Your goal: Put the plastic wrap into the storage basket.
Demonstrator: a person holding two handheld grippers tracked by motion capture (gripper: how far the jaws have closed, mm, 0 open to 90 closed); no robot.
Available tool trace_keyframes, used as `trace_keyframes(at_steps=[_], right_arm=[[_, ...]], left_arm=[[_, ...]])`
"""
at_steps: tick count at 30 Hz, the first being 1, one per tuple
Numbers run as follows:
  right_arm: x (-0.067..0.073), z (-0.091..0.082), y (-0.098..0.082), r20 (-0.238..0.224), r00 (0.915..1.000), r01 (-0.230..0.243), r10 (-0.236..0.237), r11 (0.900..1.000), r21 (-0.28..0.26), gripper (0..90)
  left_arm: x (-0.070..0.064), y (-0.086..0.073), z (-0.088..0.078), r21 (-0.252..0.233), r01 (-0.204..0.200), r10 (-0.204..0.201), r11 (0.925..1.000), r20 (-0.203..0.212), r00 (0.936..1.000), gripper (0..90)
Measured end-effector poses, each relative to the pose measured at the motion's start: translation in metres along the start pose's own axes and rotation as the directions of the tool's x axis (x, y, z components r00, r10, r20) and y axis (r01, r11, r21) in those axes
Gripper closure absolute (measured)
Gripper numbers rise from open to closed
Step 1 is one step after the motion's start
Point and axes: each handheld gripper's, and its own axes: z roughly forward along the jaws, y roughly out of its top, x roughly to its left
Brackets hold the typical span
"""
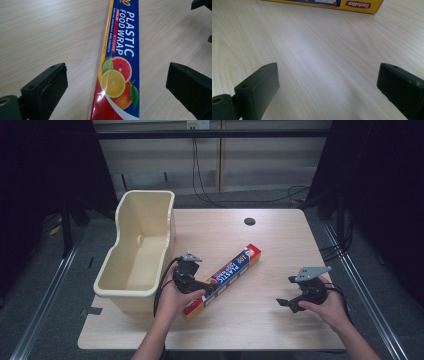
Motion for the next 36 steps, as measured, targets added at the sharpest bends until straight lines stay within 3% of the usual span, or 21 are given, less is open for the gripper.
trace_keyframes(at_steps=[11, 12, 19, 20, 31, 36], right_arm=[[-0.001, -0.002, 0.0, 0.016, 0.9998, -0.01, 0.01, 1.0, 0.006, 4.4], [-0.002, -0.004, 0.0, 0.015, 0.9998, -0.012, 0.012, 1.0, 0.002, 4.4], [-0.002, -0.007, -0.002, 0.017, 0.9997, -0.019, 0.019, 1.0, -0.008, 4.4], [-0.002, -0.007, -0.002, 0.018, 0.9997, -0.018, 0.018, 1.0, -0.009, 4.5], [-0.003, -0.007, -0.003, 0.015, 0.9998, -0.013, 0.013, 1.0, -0.012, 4.6], [-0.003, -0.007, -0.003, 0.012, 0.9999, -0.01, 0.01, 1.0, -0.01, 4.6]], left_arm=[[0.0, 0.0, 0.006, 0.017, 0.016, -0.017, 0.9997, 0.038, 0.9991, 1.8], [0.001, 0.003, 0.006, 0.038, -0.018, 0.016, 0.9991, 0.041, 0.999, 1.4], [-0.002, 0.017, 0.016, 0.065, -0.037, 0.034, 0.9972, 0.048, 0.9983, 1.3], [-0.001, 0.022, 0.021, 0.082, -0.055, 0.051, 0.9952, 0.051, 0.9974, 1.6], [-0.006, 0.037, 0.047, 0.155, -0.089, 0.082, 0.984, 0.054, 0.9952, 4.2], [-0.011, 0.045, 0.058, 0.194, -0.104, 0.097, 0.9755, 0.047, 0.9942, 5.2]])
